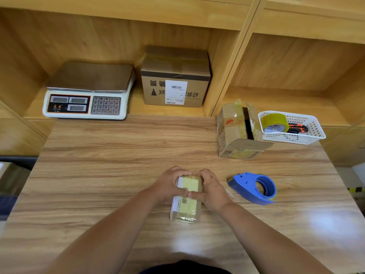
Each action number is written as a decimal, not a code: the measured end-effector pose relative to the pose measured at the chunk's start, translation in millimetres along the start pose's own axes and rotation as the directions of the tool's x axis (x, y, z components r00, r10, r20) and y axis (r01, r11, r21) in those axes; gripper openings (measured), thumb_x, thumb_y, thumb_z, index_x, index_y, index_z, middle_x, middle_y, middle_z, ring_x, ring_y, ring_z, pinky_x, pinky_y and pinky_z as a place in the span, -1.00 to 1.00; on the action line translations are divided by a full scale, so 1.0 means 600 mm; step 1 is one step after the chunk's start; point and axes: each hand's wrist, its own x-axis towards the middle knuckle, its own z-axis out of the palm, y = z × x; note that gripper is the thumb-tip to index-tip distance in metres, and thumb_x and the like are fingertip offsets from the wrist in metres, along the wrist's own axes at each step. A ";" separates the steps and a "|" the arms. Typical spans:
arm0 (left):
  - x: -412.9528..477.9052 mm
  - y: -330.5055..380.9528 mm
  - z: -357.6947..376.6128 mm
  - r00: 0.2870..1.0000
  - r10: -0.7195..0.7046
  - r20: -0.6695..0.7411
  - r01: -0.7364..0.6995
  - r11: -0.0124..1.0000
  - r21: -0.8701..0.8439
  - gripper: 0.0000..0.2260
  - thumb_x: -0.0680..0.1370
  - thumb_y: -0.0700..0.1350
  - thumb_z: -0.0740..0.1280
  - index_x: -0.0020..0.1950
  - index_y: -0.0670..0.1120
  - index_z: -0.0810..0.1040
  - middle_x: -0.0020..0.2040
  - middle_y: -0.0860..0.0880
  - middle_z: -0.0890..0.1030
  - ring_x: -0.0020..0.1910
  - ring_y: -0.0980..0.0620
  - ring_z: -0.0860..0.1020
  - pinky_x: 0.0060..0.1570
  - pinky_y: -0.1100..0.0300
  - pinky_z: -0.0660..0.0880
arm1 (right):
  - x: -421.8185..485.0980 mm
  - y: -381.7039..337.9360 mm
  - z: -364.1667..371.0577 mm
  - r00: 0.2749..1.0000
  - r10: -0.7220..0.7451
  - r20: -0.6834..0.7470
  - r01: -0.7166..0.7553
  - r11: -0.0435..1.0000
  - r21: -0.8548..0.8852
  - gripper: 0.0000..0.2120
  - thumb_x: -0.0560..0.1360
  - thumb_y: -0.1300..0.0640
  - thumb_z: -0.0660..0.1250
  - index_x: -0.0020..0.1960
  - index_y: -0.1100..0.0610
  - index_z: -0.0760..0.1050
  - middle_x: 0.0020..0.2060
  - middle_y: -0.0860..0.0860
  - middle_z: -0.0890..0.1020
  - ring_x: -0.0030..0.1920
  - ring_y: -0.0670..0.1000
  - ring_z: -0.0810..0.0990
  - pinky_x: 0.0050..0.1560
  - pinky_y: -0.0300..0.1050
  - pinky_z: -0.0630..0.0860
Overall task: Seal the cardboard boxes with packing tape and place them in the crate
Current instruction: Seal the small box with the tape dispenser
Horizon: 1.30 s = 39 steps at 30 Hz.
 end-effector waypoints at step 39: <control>-0.014 -0.022 0.068 0.940 -0.122 -0.320 0.067 0.982 -0.179 -0.69 0.66 -0.10 0.08 0.37 0.07 0.41 0.30 0.11 0.48 0.19 0.22 0.43 0.00 0.53 0.27 | 0.005 -0.030 0.015 0.986 -0.008 -0.166 0.002 0.999 -0.036 -0.87 0.52 -0.01 0.31 -0.15 0.00 0.44 -0.26 -0.15 0.45 -0.12 -0.07 0.42 -0.23 -0.18 0.31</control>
